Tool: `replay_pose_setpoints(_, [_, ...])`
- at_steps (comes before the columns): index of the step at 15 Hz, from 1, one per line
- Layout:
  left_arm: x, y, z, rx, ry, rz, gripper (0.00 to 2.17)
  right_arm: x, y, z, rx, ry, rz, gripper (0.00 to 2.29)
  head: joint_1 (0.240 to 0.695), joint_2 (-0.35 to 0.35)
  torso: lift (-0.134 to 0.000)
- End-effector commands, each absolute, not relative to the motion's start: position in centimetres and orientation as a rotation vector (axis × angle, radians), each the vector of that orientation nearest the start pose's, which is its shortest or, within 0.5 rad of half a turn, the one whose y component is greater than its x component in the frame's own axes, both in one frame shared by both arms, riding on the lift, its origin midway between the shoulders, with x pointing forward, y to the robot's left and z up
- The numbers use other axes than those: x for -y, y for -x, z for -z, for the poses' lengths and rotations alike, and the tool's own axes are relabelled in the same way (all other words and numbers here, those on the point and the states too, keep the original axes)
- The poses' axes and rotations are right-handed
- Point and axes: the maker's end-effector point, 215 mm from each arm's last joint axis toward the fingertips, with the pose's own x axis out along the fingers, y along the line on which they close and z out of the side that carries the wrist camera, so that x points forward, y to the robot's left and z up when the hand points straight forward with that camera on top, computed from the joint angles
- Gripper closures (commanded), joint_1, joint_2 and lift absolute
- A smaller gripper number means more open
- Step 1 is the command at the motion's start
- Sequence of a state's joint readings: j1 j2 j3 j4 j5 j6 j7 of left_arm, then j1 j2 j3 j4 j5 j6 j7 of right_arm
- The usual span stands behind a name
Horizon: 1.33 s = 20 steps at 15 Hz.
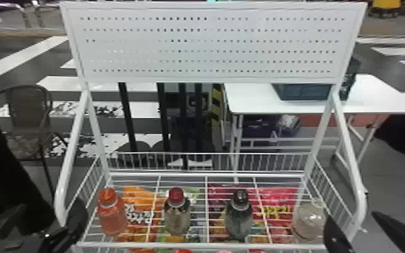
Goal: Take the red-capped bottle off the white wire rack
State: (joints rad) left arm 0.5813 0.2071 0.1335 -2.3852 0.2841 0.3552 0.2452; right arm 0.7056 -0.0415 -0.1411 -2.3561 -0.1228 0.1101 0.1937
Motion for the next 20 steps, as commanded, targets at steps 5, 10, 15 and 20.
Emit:
replay_pose_setpoints(5, [-31.7,-42.7,28.3,-0.123,0.01,-0.167,0.01,24.9,-39.3,28.1,-0.028,0.0,-0.121,0.16,0.499,0.0,0.0])
replay_pose_setpoints(10, [-31.6,-42.8,28.3,-0.122,0.011,-0.165,0.01,24.7,-39.4,28.2,-0.028,0.001,-0.122,0.16,0.499,0.0,0.0])
replay_pose_setpoints(15, [-24.8,-42.0,32.2,-0.118,0.045,-0.103,0.02,24.8,-39.4,28.3,-0.031,0.001,-0.12,0.16,0.499,0.0,0.0])
replay_pose_setpoints(20, [-15.0,-40.3,38.6,-0.2,0.058,0.028,0.02,24.9,-39.4,28.5,-0.034,0.002,-0.12,0.16,0.499,0.0,0.0])
